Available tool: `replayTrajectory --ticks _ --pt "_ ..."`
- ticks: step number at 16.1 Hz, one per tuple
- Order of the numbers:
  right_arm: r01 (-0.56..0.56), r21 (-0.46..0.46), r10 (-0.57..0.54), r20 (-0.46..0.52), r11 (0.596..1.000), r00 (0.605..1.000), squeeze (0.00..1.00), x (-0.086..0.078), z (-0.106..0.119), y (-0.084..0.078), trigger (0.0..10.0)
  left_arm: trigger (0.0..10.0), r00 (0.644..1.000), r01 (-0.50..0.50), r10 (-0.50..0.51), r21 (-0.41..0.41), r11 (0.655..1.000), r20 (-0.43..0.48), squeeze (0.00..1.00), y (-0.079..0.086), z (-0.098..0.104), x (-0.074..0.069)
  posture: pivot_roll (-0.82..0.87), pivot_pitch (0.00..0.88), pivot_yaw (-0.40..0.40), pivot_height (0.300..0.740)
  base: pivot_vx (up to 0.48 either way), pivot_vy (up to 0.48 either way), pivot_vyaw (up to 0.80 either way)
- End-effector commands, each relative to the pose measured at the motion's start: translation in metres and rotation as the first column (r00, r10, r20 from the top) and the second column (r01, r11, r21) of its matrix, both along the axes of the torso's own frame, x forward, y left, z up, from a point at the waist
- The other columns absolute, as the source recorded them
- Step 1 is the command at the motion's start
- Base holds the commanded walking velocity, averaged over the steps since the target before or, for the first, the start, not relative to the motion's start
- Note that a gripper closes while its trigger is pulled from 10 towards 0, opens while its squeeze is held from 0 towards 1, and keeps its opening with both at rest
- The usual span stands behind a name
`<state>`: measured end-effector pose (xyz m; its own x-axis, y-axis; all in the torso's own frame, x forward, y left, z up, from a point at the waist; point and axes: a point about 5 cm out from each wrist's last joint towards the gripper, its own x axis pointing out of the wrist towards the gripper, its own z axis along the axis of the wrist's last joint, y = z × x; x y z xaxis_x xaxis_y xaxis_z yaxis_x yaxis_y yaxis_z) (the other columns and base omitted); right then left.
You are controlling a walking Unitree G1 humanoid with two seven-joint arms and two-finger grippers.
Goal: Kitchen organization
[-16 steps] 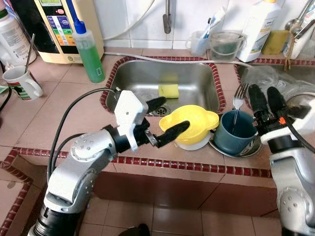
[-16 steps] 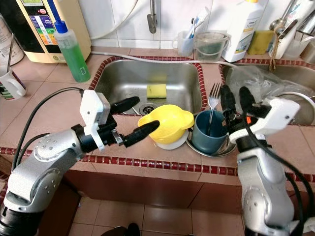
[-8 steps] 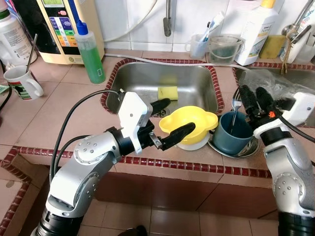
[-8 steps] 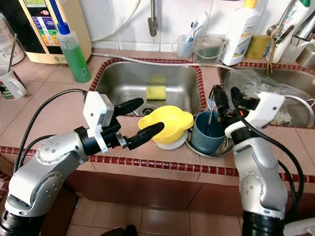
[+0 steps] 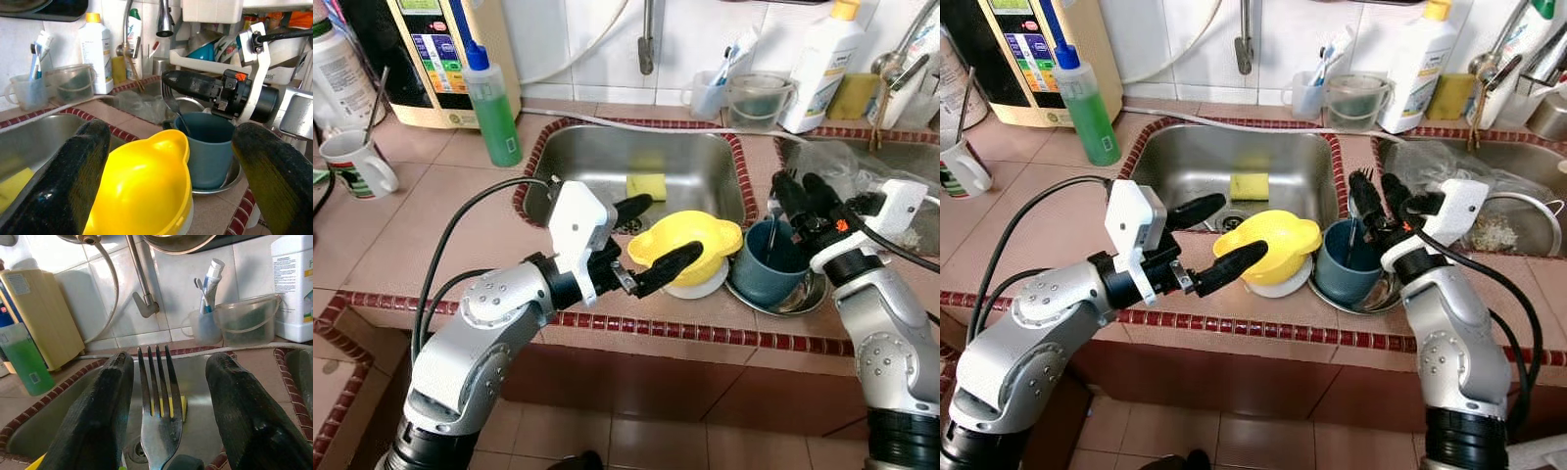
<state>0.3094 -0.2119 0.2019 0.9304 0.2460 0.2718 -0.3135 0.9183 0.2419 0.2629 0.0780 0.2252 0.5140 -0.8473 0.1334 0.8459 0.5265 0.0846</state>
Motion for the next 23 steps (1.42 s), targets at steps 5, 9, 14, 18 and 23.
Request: replayTrajectory --ticks 5,9,14,18,23 --pt "-0.088 0.025 0.088 -0.021 0.996 0.996 1.0 -0.003 -0.002 0.005 10.0 10.0 1.0 -0.005 0.005 -0.011 1.0 0.022 0.0 -0.001 0.007 -0.001 -0.11 0.113 0.02 0.74 0.0 0.0 0.0" --pt "-0.1 0.011 0.1 -0.004 0.995 0.995 1.0 -0.016 0.006 0.002 10.0 10.0 1.0 -0.011 0.011 -0.016 1.0 0.022 0.0 -0.001 0.008 0.0 -0.11 0.118 0.024 0.74 0.0 0.0 0.0" --pt "-0.043 -0.058 0.043 -0.012 0.997 0.999 0.53 -0.031 0.012 -0.007 10.0 10.0 1.0 -0.011 0.011 -0.021 1.0 0.021 0.0 -0.001 0.008 0.001 -0.12 0.126 0.026 0.74 0.0 0.0 0.0" --pt "0.005 -0.045 -0.007 -0.05 0.999 0.999 0.0 -0.031 0.015 -0.019 10.0 10.0 1.0 -0.007 0.007 -0.026 1.0 0.02 0.0 -0.003 0.009 0.002 -0.13 0.127 0.031 0.74 0.0 0.0 0.0" --pt "-0.081 -0.105 0.066 -0.141 0.991 0.988 0.0 -0.015 0.014 -0.03 10.0 10.0 1.0 -0.005 0.006 -0.029 1.0 0.027 0.0 -0.005 0.01 0.004 -0.13 0.124 0.026 0.74 0.0 0.0 0.0"
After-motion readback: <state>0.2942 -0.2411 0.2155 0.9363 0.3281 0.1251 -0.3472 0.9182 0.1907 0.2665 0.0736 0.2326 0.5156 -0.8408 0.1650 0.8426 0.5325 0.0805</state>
